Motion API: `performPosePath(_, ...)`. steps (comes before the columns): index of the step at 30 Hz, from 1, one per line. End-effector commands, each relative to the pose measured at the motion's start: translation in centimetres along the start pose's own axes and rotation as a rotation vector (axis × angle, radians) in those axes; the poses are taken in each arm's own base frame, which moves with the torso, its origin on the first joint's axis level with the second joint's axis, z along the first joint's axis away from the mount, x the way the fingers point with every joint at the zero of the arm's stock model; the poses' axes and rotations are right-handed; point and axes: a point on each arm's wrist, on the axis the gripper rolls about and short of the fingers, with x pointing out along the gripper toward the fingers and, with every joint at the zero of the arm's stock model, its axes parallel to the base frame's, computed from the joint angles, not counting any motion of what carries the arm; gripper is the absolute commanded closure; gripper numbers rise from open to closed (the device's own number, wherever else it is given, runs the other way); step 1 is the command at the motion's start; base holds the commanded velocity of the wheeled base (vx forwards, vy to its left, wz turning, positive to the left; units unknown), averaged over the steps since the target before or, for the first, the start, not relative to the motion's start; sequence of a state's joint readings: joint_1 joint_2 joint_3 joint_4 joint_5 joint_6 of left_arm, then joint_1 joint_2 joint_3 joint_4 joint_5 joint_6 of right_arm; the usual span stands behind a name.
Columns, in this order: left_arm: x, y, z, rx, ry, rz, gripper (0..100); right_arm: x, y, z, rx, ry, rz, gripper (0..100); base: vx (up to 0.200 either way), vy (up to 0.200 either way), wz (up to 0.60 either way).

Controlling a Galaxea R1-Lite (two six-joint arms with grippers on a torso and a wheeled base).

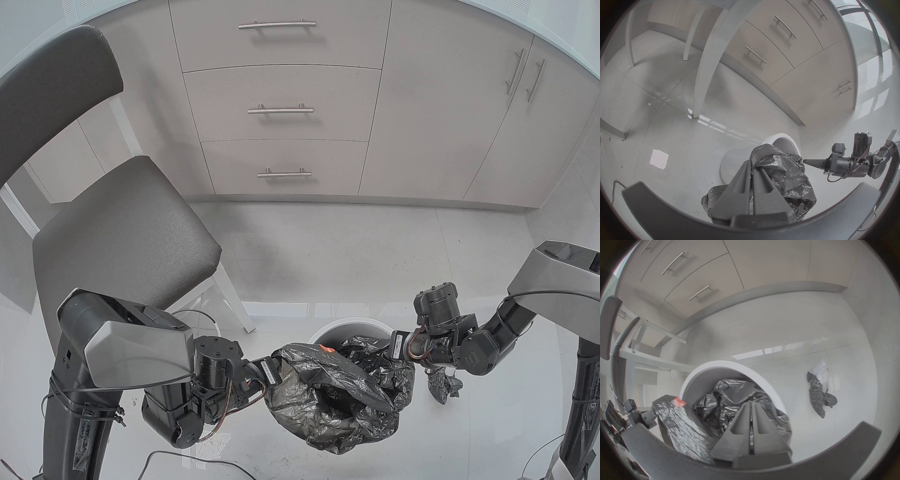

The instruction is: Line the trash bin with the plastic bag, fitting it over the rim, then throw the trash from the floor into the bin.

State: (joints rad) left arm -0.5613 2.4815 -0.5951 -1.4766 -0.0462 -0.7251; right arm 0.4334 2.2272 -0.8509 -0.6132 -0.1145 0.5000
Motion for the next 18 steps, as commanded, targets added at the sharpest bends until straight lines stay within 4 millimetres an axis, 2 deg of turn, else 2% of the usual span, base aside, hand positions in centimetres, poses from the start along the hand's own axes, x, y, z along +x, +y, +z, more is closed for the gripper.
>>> performPosePath(1, 0.0, 0.0, 0.0, 0.000, -0.001, -0.001, 100, -0.6, -1.2, -0.3, 0.010, 0.002, -0.039, 100, 0.000, 0.000, 0.00)
performPosePath(6, 0.0, 0.0, 0.0, 0.000, -0.001, -0.001, 100, -0.7, -1.7, -0.2, 0.003, -0.055, -0.035, 100, 0.000, 0.000, 0.00)
performPosePath(18, 0.0, 0.0, 0.0, 0.000, 0.001, -0.001, 100, -0.7, -3.4, -0.6, 0.007, -0.033, -0.087, 100, 0.000, 0.000, 0.00)
